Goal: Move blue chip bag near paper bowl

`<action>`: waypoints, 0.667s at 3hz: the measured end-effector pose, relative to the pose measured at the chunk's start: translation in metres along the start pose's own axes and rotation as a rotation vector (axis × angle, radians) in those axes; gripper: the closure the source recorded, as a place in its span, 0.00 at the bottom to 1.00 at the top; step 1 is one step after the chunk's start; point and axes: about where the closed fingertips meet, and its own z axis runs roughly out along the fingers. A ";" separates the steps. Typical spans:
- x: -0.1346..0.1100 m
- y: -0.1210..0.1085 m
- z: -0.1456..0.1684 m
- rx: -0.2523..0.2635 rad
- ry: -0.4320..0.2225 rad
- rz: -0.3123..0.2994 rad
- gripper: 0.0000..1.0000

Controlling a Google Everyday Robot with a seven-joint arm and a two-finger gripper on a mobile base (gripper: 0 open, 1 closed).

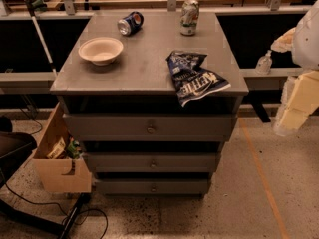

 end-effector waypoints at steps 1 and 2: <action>0.000 0.000 0.000 0.000 0.000 0.000 0.00; -0.008 -0.018 0.006 0.025 0.026 0.029 0.00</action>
Offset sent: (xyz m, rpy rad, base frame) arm 0.0597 0.0088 -0.0038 -0.0638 -0.0149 -0.1179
